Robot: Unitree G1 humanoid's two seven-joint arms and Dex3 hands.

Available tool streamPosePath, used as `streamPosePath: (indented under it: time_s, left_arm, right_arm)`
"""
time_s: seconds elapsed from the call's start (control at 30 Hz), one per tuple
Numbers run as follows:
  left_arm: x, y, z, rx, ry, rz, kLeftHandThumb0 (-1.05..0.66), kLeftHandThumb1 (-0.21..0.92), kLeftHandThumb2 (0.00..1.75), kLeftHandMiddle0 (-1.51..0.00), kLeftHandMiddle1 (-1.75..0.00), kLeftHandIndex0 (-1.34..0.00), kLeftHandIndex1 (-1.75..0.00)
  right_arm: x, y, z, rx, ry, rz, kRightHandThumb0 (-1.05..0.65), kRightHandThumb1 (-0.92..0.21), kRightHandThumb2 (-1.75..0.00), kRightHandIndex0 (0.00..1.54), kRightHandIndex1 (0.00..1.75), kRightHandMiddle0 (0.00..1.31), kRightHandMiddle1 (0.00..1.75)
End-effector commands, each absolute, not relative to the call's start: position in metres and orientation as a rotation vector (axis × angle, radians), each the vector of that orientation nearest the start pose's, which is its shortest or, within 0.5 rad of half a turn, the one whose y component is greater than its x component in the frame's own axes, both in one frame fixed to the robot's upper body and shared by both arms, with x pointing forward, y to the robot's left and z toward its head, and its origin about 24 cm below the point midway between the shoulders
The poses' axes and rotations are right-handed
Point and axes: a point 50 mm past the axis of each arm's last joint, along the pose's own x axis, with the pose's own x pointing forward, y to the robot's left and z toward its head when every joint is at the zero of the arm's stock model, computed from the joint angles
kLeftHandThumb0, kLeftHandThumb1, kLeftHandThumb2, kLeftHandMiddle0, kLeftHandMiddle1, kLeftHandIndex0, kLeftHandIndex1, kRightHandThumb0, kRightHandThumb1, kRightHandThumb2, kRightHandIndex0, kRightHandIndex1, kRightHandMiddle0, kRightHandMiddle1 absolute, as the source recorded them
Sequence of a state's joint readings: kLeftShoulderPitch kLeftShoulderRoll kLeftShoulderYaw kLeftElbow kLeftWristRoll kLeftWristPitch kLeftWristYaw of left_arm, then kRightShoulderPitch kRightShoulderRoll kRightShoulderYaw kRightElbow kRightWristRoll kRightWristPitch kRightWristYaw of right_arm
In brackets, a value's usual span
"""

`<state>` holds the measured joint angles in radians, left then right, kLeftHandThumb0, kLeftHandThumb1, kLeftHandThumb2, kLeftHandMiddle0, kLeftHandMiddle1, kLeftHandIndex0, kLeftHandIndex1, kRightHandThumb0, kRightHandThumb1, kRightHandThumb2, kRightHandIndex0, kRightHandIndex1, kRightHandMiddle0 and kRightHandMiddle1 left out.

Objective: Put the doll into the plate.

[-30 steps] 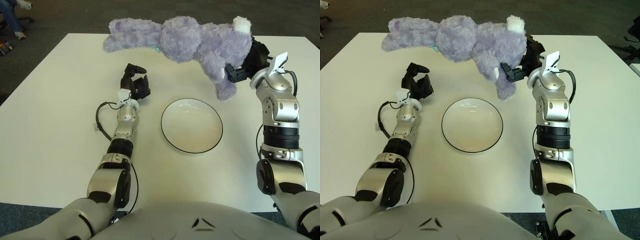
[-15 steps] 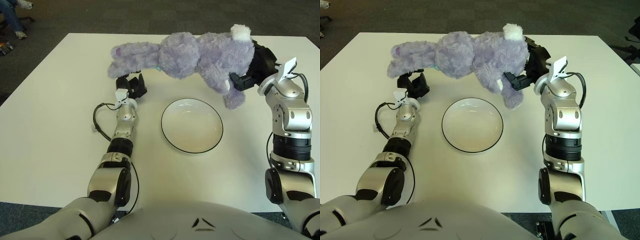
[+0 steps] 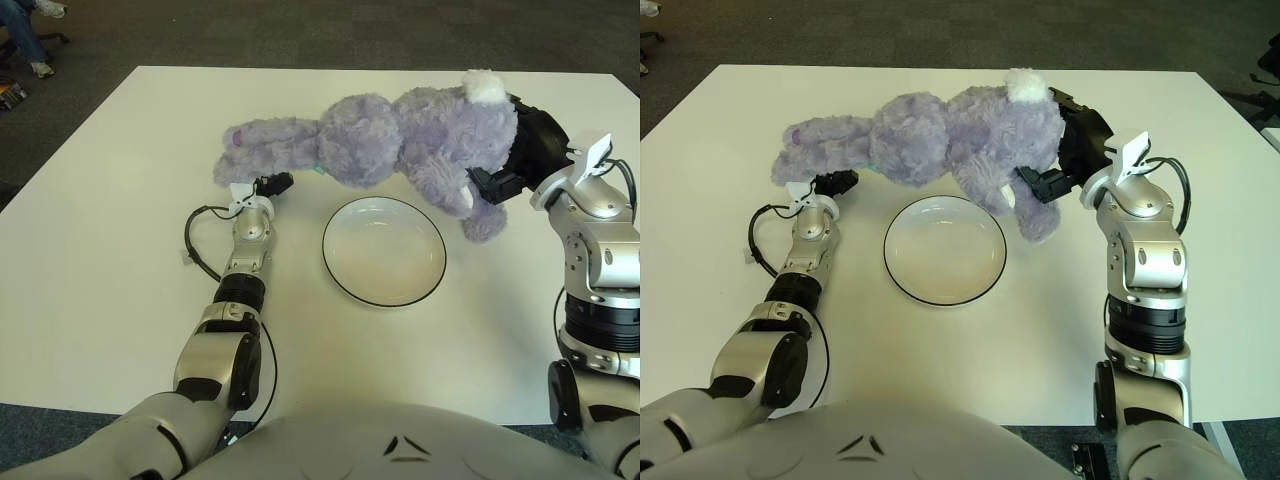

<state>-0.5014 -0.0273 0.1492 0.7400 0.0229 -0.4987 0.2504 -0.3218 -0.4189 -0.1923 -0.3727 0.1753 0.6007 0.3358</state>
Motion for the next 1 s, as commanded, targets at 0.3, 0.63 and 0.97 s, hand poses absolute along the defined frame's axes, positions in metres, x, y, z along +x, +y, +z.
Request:
streamPosePath:
  time_s: [0.3,0.63,0.97]
  left_arm:
    - [0.326,0.150,0.042,-0.043,-0.174,0.236,-0.42,0.52,1.05,-1.08,-1.75,-0.45,-1.75]
    - [0.326,0.148,0.042,-0.041,-0.174,0.232,-0.42,0.53,1.05,-1.08,-1.75,-0.45,-1.75]
    - [0.325,0.145,0.043,-0.050,-0.175,0.226,-0.42,0.53,1.05,-1.08,-1.75,-0.45,-1.75]
  right_arm:
    - [0.274,-0.206,0.178,-0.240,-0.086,0.276,0.00,-0.05,-1.63,0.81,1.74,0.58,1.75]
    - [0.266,-0.202,0.169,-0.283,-0.104,0.338,0.00,0.02,-1.70,0.84,1.75,0.66,1.75]
    - [0.264,-0.201,0.161,-0.303,-0.093,0.378,0.00,0.00,-1.67,0.83,1.71,0.65,1.75]
